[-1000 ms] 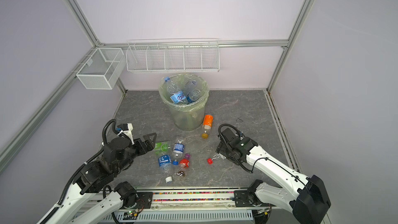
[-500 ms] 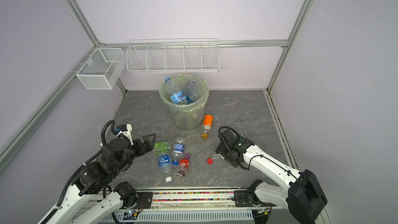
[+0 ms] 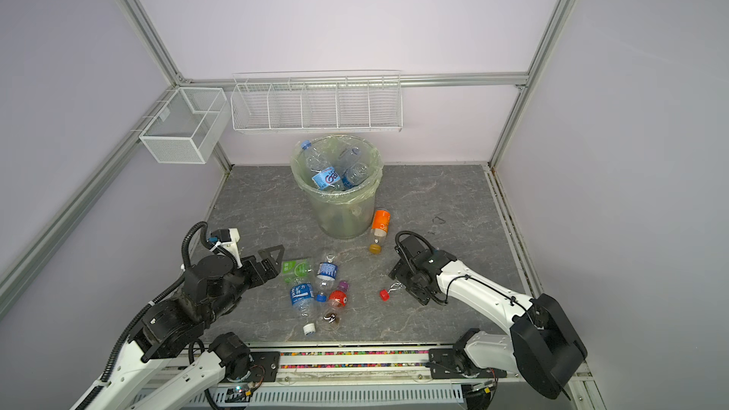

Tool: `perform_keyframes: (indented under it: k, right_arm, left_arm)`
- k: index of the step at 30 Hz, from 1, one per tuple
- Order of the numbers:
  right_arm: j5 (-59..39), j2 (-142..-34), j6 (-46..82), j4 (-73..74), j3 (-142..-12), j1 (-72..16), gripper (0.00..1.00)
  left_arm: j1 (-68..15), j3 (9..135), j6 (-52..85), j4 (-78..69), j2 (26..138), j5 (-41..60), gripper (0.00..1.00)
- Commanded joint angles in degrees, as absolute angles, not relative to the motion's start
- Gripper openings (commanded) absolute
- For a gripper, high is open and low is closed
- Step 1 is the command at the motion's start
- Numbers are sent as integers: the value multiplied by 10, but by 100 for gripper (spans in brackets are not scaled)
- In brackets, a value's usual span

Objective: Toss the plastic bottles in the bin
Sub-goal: 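Withdraw the left gripper while the right gripper reaches toward the red-labelled bottle, then lower the right gripper and close it around the red-labelled bottle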

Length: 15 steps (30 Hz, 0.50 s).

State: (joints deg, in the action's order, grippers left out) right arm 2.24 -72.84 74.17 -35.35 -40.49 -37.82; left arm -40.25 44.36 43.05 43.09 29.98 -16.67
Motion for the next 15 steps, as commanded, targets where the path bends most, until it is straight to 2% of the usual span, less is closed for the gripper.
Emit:
perform_keyframes:
  k: [1, 15]
  right_arm:
    - [8, -744, 767, -341, -393, -374, 89]
    - [5, -787, 773, -315, -389, -374, 89]
  left_arm:
    - [-405, 438, 439, 453, 290, -176, 100]
    - [-405, 437, 437, 460, 285, -180, 100]
